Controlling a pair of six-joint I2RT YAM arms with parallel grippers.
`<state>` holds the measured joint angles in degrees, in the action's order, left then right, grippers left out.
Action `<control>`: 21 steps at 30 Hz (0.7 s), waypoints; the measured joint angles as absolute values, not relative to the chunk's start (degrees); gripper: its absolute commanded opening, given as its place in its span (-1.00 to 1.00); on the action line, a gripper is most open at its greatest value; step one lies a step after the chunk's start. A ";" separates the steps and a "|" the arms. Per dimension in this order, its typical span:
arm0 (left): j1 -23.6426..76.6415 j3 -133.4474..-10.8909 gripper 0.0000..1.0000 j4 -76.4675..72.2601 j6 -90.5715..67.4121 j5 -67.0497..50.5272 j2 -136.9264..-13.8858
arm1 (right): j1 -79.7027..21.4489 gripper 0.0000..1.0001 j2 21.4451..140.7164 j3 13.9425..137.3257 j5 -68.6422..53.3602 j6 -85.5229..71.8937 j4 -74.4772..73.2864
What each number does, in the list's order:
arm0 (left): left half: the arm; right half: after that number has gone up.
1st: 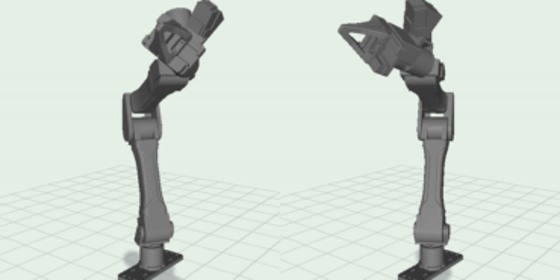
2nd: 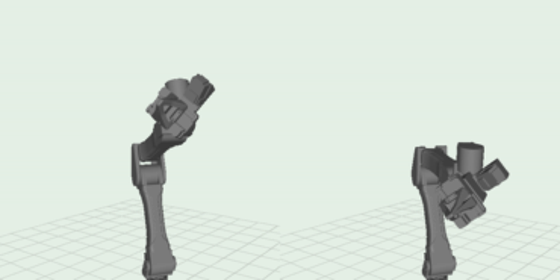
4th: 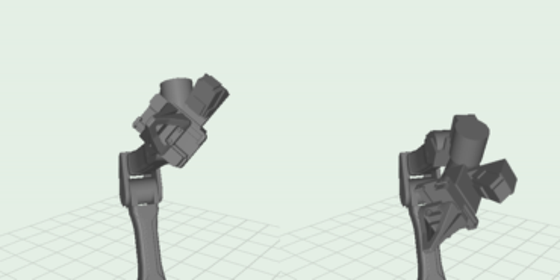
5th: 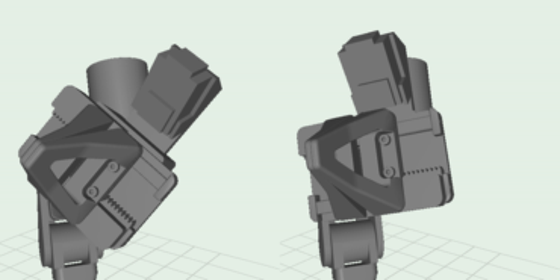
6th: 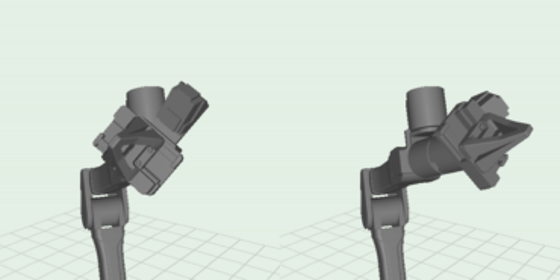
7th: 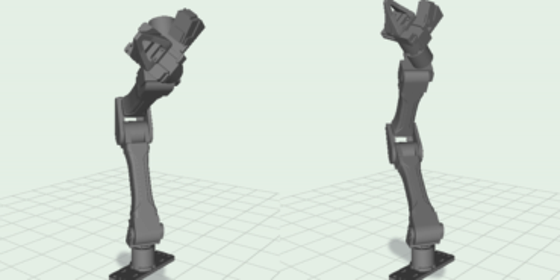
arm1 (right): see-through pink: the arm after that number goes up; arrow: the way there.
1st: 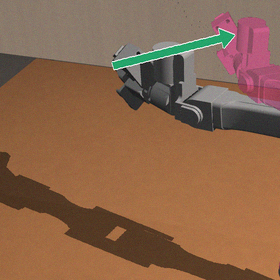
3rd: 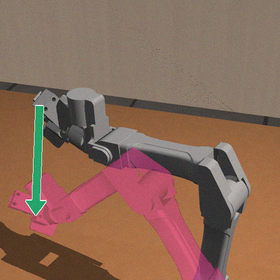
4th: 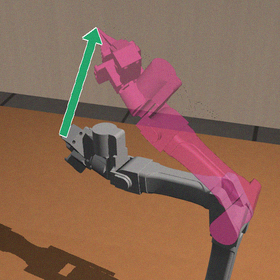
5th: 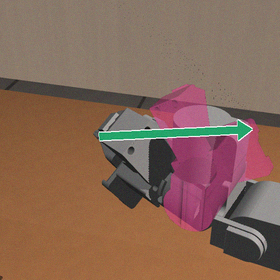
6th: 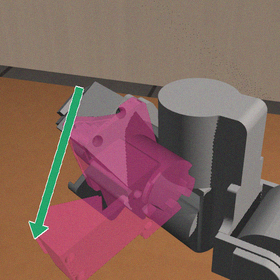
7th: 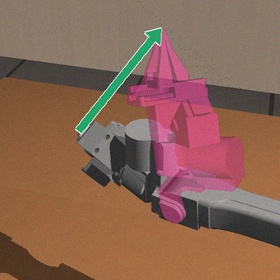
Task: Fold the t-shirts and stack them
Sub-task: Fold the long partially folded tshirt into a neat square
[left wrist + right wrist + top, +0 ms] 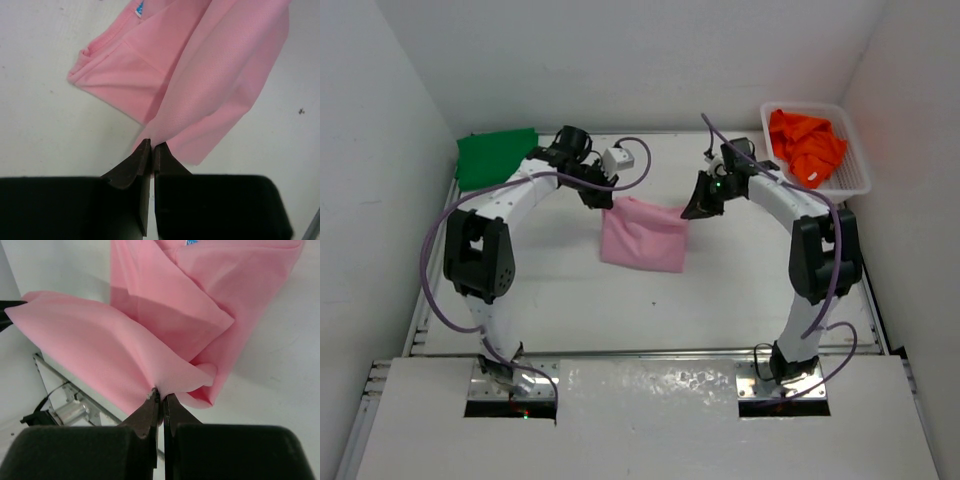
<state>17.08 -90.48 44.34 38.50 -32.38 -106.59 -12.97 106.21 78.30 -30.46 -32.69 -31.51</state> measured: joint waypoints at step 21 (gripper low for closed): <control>16.86 -105.36 0.31 21.93 25.30 -21.56 -129.21 | -4.10 -0.67 124.97 88.55 -21.26 -37.63 -17.93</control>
